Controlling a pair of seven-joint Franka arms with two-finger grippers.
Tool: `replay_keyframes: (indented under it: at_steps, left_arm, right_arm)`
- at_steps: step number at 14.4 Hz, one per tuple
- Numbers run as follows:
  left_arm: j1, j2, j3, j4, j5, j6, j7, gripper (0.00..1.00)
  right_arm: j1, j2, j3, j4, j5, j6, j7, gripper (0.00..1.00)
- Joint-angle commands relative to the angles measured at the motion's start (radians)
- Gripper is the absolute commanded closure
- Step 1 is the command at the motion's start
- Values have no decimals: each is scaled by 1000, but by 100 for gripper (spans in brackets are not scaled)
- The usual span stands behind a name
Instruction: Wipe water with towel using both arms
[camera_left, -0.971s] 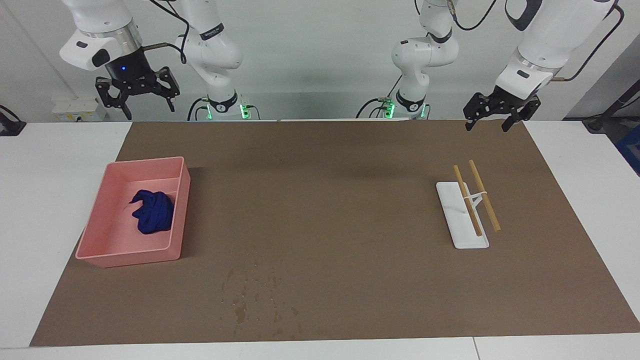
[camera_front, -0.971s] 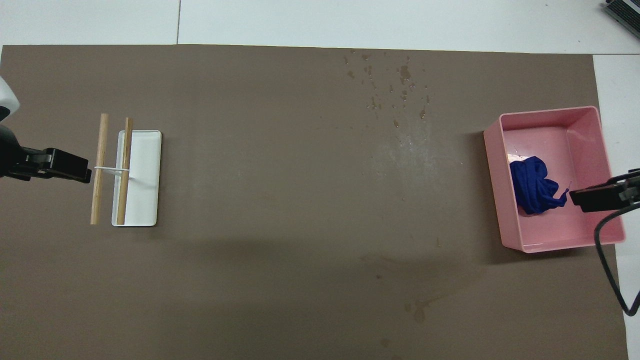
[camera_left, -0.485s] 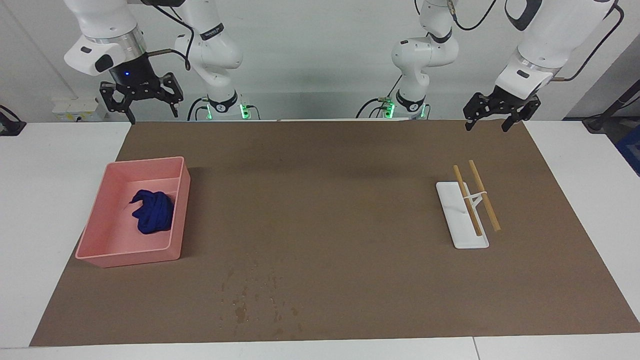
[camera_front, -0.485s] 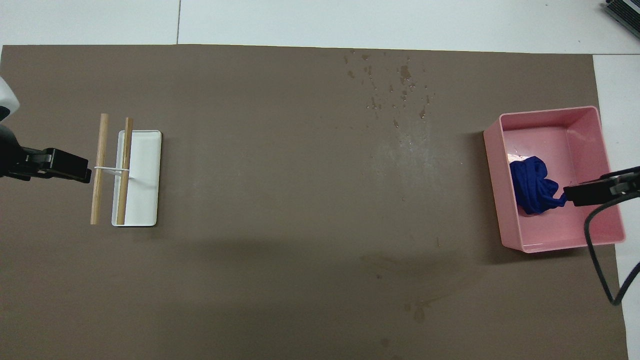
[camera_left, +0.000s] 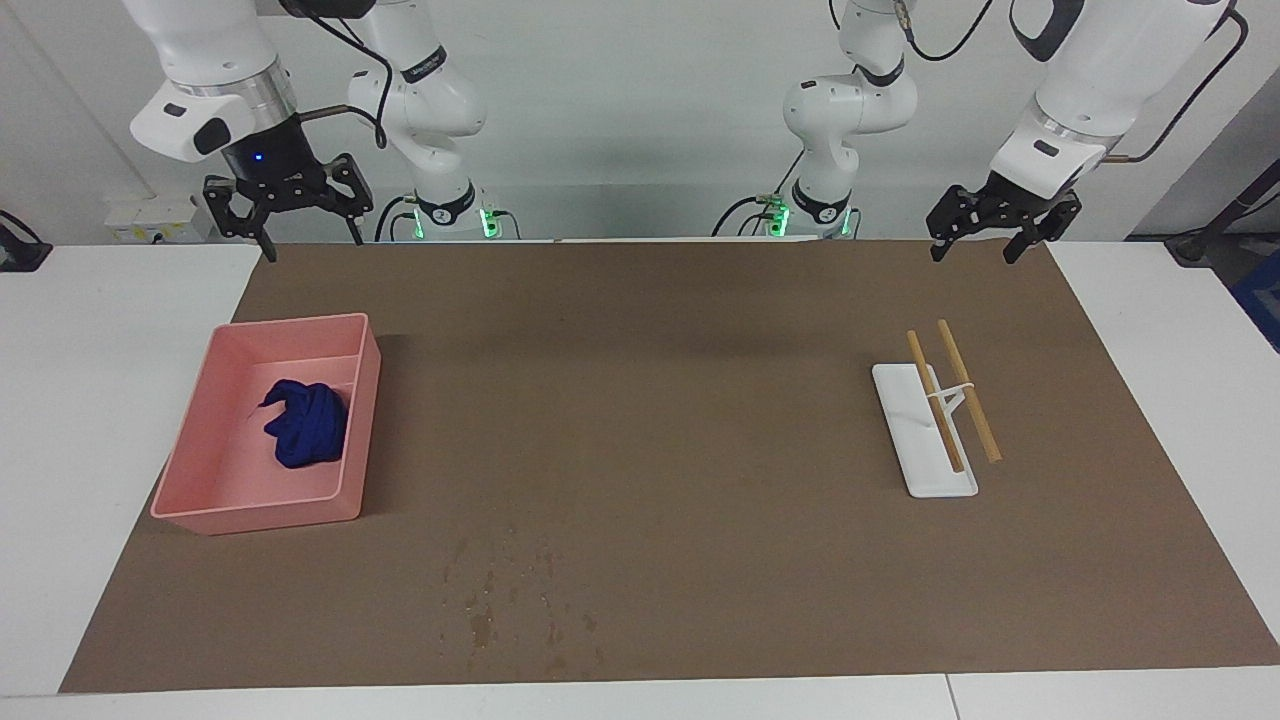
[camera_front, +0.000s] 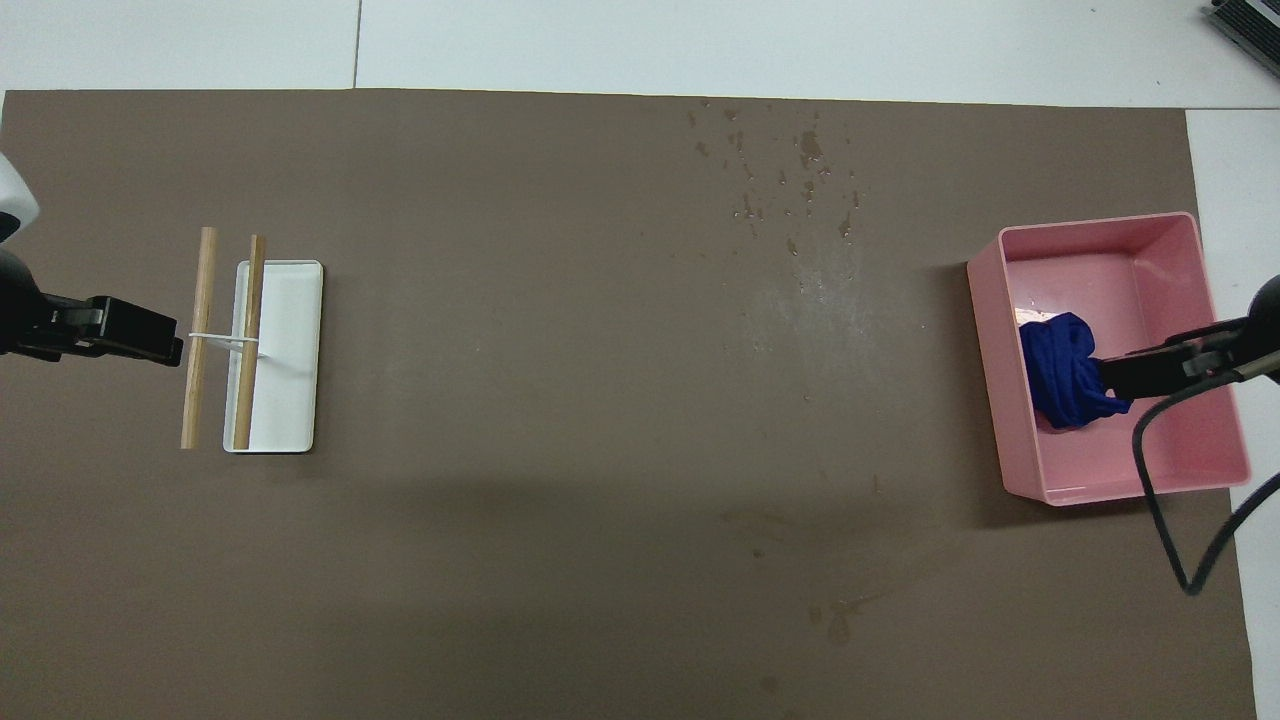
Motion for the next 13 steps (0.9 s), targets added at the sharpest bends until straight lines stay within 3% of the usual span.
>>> replay_keyframes:
  at_steps: [1,4,8,11,13]
  left_arm:
    - [10,-29,-9,-28,17,-2,12,0]
    - [10,-29,-9,-28,17,-2,12,0]
    - [10,-29,-9,-28,17,-2,12,0]
    - [10,-29,-9,-28,17,-2,12,0]
    - [10,-29,-9,-28,17,-2,12,0]
  right_arm:
    - [9,107,-6,149,-17,-73,17,0]
    - [12,101,-10,154,-9,-81,18,0]
    - [27,63,-24,87,4,-91,36,0]
    - [182,29,-168,24,6,-93,46,0]
    - [202,24,-191,-13,7,-93,47,0]
